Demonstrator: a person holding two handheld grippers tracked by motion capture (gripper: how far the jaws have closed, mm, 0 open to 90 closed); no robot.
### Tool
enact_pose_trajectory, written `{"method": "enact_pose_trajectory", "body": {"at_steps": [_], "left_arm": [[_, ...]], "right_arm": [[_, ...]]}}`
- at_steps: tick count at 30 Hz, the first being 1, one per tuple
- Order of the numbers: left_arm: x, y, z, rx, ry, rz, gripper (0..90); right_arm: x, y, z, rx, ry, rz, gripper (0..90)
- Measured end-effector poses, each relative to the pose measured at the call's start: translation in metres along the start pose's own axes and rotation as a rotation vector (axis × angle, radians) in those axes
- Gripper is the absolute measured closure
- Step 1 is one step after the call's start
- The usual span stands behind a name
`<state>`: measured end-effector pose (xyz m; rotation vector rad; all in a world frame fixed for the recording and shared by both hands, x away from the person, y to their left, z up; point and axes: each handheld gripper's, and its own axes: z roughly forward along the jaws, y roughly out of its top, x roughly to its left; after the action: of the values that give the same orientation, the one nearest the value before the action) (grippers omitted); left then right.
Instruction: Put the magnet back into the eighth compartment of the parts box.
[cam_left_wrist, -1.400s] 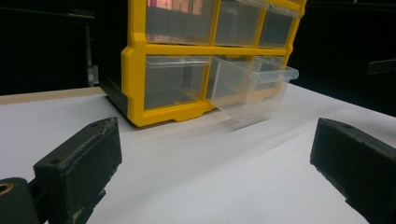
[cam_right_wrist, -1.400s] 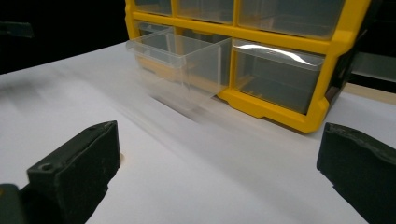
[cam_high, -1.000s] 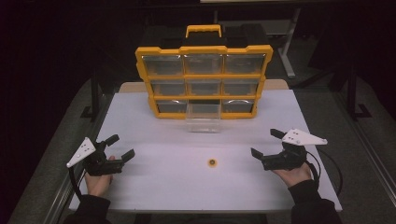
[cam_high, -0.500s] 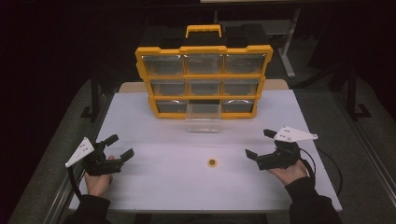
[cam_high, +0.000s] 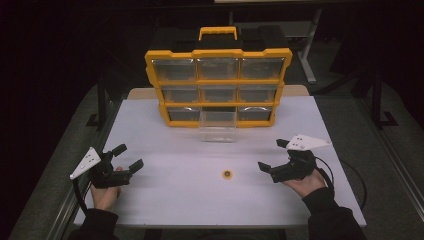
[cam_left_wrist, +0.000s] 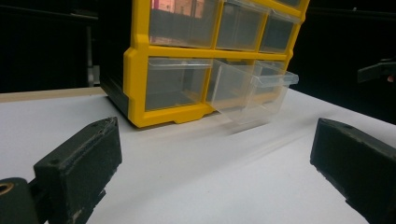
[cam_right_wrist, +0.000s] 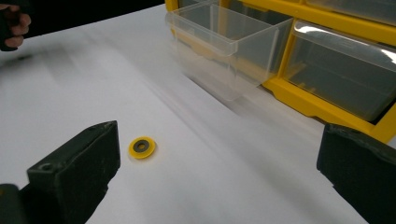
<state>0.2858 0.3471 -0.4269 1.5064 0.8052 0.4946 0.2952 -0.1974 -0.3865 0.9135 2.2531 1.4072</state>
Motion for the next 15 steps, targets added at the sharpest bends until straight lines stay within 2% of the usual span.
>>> {"method": "enact_pose_trajectory", "body": {"at_steps": [15], "left_arm": [[0.0,0.0,0.0,-0.002,-0.003,-0.003,1.8]], "right_arm": [[0.007,0.01,0.013,0.049,0.05,-0.032,0.0]]}}
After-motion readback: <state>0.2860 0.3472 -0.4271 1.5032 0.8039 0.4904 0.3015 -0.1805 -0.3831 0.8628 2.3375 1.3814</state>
